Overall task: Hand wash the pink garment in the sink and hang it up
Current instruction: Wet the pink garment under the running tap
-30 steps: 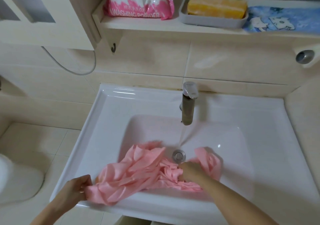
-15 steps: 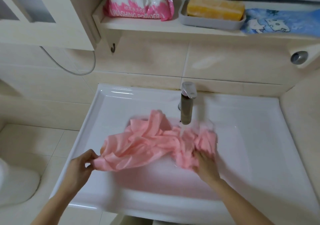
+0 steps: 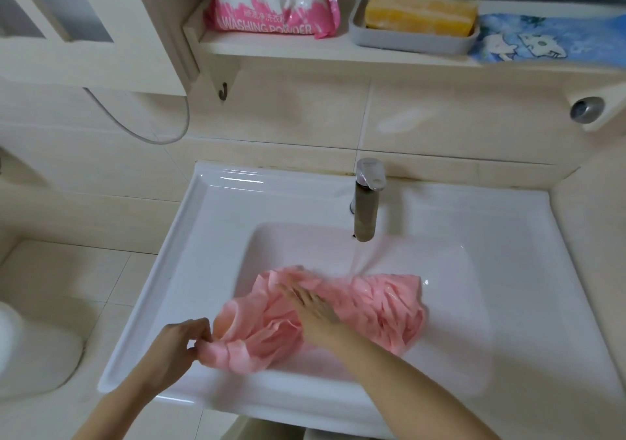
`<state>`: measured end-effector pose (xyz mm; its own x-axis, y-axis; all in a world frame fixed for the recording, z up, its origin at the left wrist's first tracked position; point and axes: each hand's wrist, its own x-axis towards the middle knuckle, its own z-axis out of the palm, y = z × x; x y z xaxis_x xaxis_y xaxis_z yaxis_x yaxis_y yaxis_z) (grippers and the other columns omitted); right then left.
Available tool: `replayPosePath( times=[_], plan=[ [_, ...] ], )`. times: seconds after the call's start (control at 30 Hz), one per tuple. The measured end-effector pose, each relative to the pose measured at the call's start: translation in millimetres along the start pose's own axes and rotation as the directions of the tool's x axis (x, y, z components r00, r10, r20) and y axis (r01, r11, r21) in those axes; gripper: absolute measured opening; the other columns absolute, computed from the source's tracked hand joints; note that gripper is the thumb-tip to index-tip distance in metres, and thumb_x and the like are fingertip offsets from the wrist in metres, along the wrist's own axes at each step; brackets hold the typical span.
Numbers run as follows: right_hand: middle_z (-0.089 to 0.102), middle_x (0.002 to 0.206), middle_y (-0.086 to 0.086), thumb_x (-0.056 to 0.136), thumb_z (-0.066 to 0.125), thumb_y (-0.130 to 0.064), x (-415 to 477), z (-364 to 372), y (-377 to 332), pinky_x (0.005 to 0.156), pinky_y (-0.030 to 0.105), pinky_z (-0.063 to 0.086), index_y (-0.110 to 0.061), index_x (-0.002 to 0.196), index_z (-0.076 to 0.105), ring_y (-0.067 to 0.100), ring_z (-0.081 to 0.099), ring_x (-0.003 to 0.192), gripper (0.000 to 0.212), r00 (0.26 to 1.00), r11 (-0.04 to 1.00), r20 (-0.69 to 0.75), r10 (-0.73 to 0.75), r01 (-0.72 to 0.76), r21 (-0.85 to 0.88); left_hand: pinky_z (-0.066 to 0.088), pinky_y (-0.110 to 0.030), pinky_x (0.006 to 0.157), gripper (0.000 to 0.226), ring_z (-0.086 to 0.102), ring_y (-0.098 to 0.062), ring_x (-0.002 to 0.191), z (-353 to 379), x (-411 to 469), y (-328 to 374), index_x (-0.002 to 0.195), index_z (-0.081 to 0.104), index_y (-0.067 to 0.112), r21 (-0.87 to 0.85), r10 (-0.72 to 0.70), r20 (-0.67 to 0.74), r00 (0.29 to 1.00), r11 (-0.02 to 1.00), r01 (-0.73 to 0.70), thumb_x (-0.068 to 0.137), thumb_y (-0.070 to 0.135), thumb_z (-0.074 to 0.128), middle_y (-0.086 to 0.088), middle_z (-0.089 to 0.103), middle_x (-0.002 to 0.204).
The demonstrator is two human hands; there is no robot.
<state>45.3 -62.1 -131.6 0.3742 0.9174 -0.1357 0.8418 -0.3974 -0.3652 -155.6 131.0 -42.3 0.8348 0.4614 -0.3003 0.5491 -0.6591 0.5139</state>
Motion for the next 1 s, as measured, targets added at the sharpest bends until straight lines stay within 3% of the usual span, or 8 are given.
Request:
replayPosePath(
  times=[0.1,0.17,0.27,0.4,0.7,0.8,0.9,1.0],
  plan=[
    [0.029,0.151,0.022,0.092,0.052,-0.017,-7.2,16.8,-3.8,0.095,0.047,0.043,-0.032,0.141,-0.034,0.04,0.053,0.116,0.1,0.973,0.983,0.198,0.119,-0.087,-0.165,0.043,-0.02,0.06,0.052,0.055,-0.015,0.061,-2.3,-6.0,-1.0,0.072,0.055,0.028,-0.045,-0.018,-0.014,1.0,0.999,0.017,0.059,-0.021,0.067,0.012,0.063,0.061],
    [0.05,0.131,0.022,0.096,0.041,-0.012,-15.5,18.5,-4.5,0.083,0.046,0.043,-0.031,0.152,0.002,0.039,0.058,0.105,0.071,0.926,0.986,0.35,0.141,-0.102,-0.129,0.039,-0.014,0.056,0.052,0.049,-0.01,0.059,-0.4,-11.6,-0.7,0.069,0.057,0.027,-0.093,-0.038,-0.028,0.999,0.995,0.035,0.058,-0.023,0.065,0.008,0.063,0.06],
    [0.064,0.109,0.008,0.09,0.046,-0.021,-20.0,20.6,9.0,0.067,0.039,0.043,-0.023,0.118,0.06,0.031,0.062,0.101,0.032,0.94,0.964,0.246,0.238,-0.197,-0.178,0.038,-0.011,0.054,0.06,0.046,-0.003,0.056,7.4,-15.1,6.4,0.062,0.058,0.032,-0.164,-0.033,-0.041,0.999,0.986,0.026,0.056,-0.027,0.063,0.002,0.064,0.062],
    [0.063,0.108,0.002,0.084,0.054,-0.022,-33.1,-6.4,31.0,0.064,0.021,0.038,-0.024,0.114,0.062,0.023,0.059,0.104,0.031,0.86,0.863,0.307,0.408,-0.473,0.176,0.038,-0.009,0.053,0.072,0.049,0.004,0.053,14.7,-3.5,24.5,0.06,0.058,0.042,-0.23,0.032,-0.061,0.998,0.972,-0.045,0.057,-0.029,0.061,0.012,0.06,0.055],
    [0.06,0.089,0.009,0.052,0.07,0.003,-78.9,-89.4,115.3,0.065,0.035,0.045,-0.009,0.081,0.066,0.033,0.056,0.08,0.032,0.69,0.811,-0.475,0.547,-0.577,0.095,0.045,-0.015,0.06,0.019,0.055,-0.005,0.062,20.2,40.6,124.3,0.072,0.056,0.003,-0.722,0.07,0.041,0.997,0.692,-0.019,0.057,0.005,0.068,0.003,0.061,0.062],
    [0.052,0.125,0.016,0.062,0.067,-0.018,-95.8,-52.2,145.0,0.083,0.043,0.049,-0.008,0.123,0.055,0.038,0.056,0.102,0.063,0.674,0.681,-0.101,0.732,-0.728,0.078,0.044,-0.019,0.06,0.02,0.054,-0.006,0.062,47.2,52.8,147.4,0.071,0.056,0.016,-0.593,0.138,0.175,0.975,0.805,-0.008,0.055,0.013,0.069,0.013,0.061,0.058],
    [0.002,0.156,0.014,0.052,0.06,-0.063,-106.2,-1.5,135.6,0.105,0.04,0.038,-0.014,0.151,-0.003,0.035,0.028,0.138,0.128,0.589,0.629,0.391,0.708,-0.777,0.032,0.038,-0.017,0.06,0.019,0.059,-0.016,0.072,69.6,53.8,148.3,0.076,0.062,0.018,-0.285,0.161,0.23,0.96,0.954,-0.092,0.057,0.022,0.063,0.015,0.064,0.066],
    [0.018,0.154,0.015,0.078,0.059,-0.052,-106.9,28.9,95.6,0.106,0.036,0.034,-0.015,0.15,0.011,0.032,0.033,0.137,0.094,0.63,0.67,0.283,0.723,-0.74,-0.064,0.034,-0.007,0.058,0.014,0.06,-0.008,0.069,73.7,45.6,129.9,0.072,0.056,0.026,-0.194,0.146,0.282,0.948,0.977,-0.093,0.063,0.017,0.062,0.02,0.062,0.064]
  ],
)
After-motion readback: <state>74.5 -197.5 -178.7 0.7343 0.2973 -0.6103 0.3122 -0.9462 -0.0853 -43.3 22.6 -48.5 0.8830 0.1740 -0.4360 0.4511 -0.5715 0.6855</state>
